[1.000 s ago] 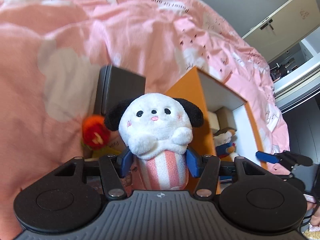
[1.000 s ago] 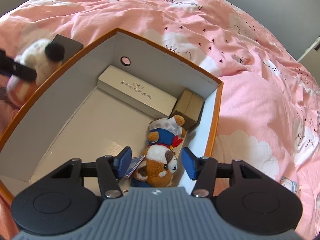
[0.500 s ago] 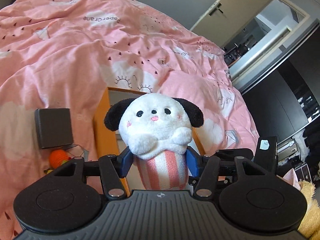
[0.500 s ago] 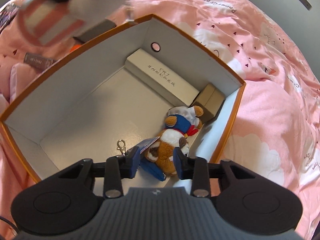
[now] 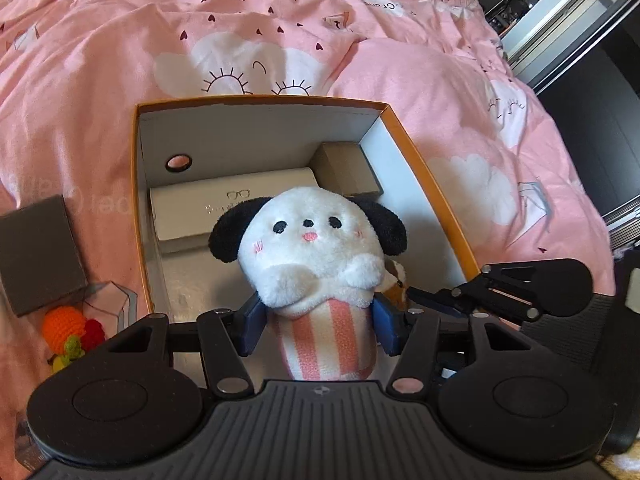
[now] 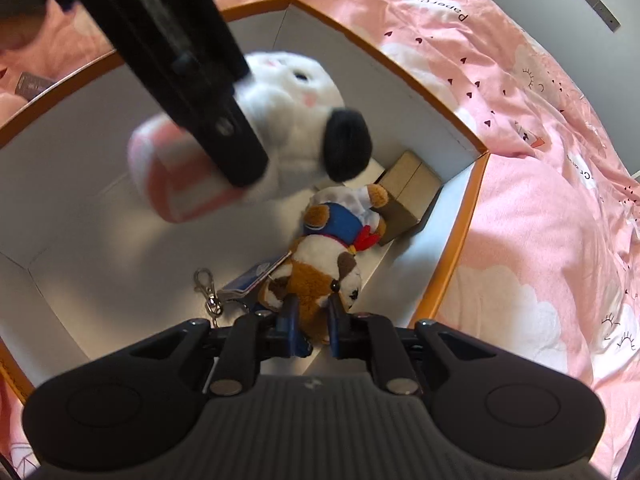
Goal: Organize objects
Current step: 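Release the plush dog in the box with the right gripper while the left lowers the puppy plush beside it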
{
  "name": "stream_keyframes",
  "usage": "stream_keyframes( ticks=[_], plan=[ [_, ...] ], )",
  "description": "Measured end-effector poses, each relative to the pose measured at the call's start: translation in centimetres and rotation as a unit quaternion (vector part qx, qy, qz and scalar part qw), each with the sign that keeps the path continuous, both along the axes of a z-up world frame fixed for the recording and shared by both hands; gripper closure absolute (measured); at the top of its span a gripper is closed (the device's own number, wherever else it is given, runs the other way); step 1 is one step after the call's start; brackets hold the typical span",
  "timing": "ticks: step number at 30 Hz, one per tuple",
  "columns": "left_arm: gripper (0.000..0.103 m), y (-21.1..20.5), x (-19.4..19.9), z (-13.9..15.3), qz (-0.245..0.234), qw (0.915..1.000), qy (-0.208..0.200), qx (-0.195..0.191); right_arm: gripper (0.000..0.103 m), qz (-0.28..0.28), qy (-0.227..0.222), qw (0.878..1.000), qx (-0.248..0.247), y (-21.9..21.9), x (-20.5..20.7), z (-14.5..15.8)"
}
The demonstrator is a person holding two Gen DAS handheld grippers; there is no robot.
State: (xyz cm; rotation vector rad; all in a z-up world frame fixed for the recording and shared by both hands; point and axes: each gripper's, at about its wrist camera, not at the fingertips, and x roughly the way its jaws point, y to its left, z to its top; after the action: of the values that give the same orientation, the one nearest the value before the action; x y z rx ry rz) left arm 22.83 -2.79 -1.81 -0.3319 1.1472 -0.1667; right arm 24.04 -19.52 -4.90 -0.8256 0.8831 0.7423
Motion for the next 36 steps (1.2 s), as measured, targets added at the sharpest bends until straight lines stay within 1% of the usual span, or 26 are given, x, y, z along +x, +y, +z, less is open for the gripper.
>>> stream_keyframes(
  ticks=[4, 7, 8, 11, 13, 17, 18, 20, 21, 25, 28, 30, 34, 35, 36],
  plan=[
    [0.04, -1.7, 1.0, -1.2, -0.004, 0.9994, 0.026, 0.024, 0.088, -0.014, 0.006, 1.0, 0.021, -0.4, 0.1, 0.5],
    [0.04, -2.5, 1.3, -1.9, -0.001, 0.9985, 0.028, 0.047, 0.088, -0.011, 0.009, 0.999, 0.032, -0.7, 0.1, 0.6],
    [0.04, -2.5, 1.4, -2.1, 0.003, 0.9983, 0.031, 0.049, 0.088, -0.011, 0.012, 0.999, 0.035, -0.8, 0.2, 0.5],
    [0.039, -2.1, 1.9, -2.9, 0.014, 0.9974, 0.063, 0.033, 0.088, -0.008, 0.013, 0.999, 0.041, -1.1, 0.1, 0.4],
    [0.039, -2.2, 2.0, -3.7, 0.016, 0.9957, 0.086, 0.03, 0.088, -0.005, 0.012, 0.999, 0.042, -1.1, 0.0, 0.4],
    [0.039, -1.7, 2.4, -5.4, 0.03, 0.9929, 0.113, 0.02, 0.088, -0.005, 0.011, 0.999, 0.044, -1.1, -0.1, 0.4],
    [0.039, -1.5, 2.5, -5.5, 0.033, 0.9931, 0.111, 0.016, 0.088, -0.005, 0.011, 0.999, 0.043, -1.1, -0.1, 0.3],
    [0.038, -1.3, 2.8, -5.8, 0.034, 0.9935, 0.108, -0.012, 0.088, -0.002, -0.001, 0.999, 0.041, -1.0, -0.2, 0.1],
    [0.037, -1.4, 2.9, -5.9, 0.031, 0.9934, 0.11, -0.013, 0.088, -0.002, -0.003, 0.999, 0.039, -0.9, -0.2, 0.0],
    [0.034, -1.6, 2.8, -5.9, 0.012, 0.9945, 0.103, -0.006, 0.088, -0.003, -0.007, 0.999, 0.044, -0.9, 0.0, -0.1],
    [0.029, -1.3, 2.5, -5.7, 0.005, 0.9948, 0.102, -0.008, 0.088, -0.003, -0.008, 0.999, 0.045, -1.2, -0.1, 0.0],
    [0.025, -1.2, 2.2, -5.2, -0.001, 0.9954, 0.095, -0.007, 0.088, -0.004, -0.007, 0.999, 0.046, -1.3, -0.1, 0.0],
    [0.024, -0.8, 1.9, -3.9, -0.004, 0.9969, 0.078, 0.008, 0.087, -0.011, -0.006, 0.999, 0.05, -1.6, -0.1, 0.4],
    [0.024, -0.7, 1.7, -3.5, -0.007, 0.9972, 0.074, 0.01, 0.084, -0.018, -0.005, 0.998, 0.053, -1.7, -0.1, 0.6],
    [0.024, -0.6, 1.6, -3.0, -0.011, 0.9975, 0.069, 0.01, 0.078, -0.025, -0.003, 0.998, 0.059, -1.9, -0.1, 1.0]
  ],
)
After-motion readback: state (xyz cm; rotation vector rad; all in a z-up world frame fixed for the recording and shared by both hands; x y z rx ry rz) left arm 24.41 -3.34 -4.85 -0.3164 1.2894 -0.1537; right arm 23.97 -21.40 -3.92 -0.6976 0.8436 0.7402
